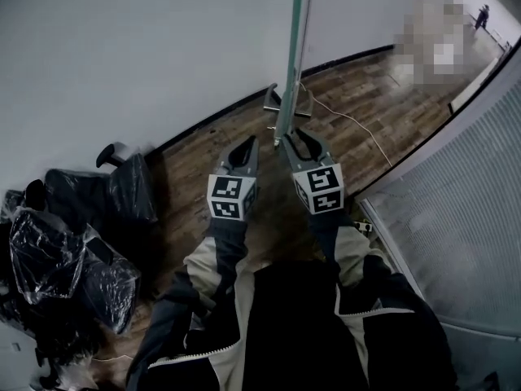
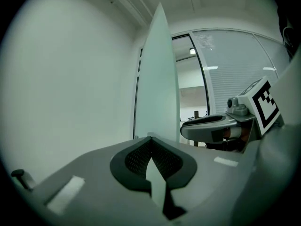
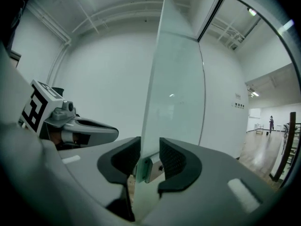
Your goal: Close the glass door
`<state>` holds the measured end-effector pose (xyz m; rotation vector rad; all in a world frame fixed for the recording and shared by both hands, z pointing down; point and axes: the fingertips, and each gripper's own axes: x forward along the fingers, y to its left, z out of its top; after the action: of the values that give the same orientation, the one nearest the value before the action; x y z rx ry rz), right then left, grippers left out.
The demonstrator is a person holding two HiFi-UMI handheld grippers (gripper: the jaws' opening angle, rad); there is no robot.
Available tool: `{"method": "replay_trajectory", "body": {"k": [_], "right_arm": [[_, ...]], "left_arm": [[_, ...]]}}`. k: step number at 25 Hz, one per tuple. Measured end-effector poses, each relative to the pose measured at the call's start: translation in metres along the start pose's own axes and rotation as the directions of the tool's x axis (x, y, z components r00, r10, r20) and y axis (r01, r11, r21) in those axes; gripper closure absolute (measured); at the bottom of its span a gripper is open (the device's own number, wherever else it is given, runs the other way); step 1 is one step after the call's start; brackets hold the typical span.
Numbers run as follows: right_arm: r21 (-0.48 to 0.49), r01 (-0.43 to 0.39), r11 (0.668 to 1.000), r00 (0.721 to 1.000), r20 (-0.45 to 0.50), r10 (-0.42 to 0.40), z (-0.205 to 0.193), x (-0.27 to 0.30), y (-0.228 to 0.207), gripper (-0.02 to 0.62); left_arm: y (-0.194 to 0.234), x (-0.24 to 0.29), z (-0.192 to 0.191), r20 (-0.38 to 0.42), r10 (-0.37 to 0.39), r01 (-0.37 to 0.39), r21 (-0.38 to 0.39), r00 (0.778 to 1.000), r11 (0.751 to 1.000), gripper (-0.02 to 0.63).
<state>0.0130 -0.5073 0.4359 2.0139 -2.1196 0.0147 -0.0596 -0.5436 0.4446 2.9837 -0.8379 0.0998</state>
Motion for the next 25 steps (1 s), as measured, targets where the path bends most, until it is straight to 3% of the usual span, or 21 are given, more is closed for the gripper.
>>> {"method": "replay_trajectory", "body": {"k": [6, 8, 12, 14, 15, 25], "right_arm": [[-0.016, 0.043, 0.999, 0.999, 0.028, -0.043, 0.020, 0.013, -0.004, 0.283], [-0.034, 0.055, 0.998, 0.998, 0.029, -0.054, 0.026, 0.023, -0.001, 0.251], [-0.040, 0.089, 0.995, 0.996, 0.011, -0.089, 0.027, 0.032, -0.003, 0.261], [-0.044, 0.114, 0.992, 0.993, 0.013, -0.114, 0.026, 0.033, -0.012, 0.402], [-0.043, 0.117, 0.992, 0.993, 0.014, -0.117, 0.026, 0.033, -0.014, 0.415], [-0.046, 0.116, 0.992, 0.993, 0.004, -0.116, 0.023, 0.021, -0.023, 0.419]], "left_arm": [[-0.003, 0.002, 0.002, 0.009, -0.019, 0.019, 0.006, 1.000, 1.000, 0.606], [0.000, -0.002, 0.001, 0.014, -0.016, 0.016, 0.005, 1.000, 1.000, 0.606], [0.008, -0.010, -0.001, 0.006, -0.007, 0.007, -0.001, 1.000, 1.000, 0.606], [0.011, -0.012, -0.003, -0.011, -0.011, 0.011, -0.013, 1.000, 1.000, 0.606], [0.013, -0.012, -0.004, -0.012, -0.011, 0.011, -0.015, 1.000, 1.000, 0.606], [0.001, -0.005, -0.009, -0.001, -0.026, 0.026, -0.008, 1.000, 1.000, 0.606]]}}
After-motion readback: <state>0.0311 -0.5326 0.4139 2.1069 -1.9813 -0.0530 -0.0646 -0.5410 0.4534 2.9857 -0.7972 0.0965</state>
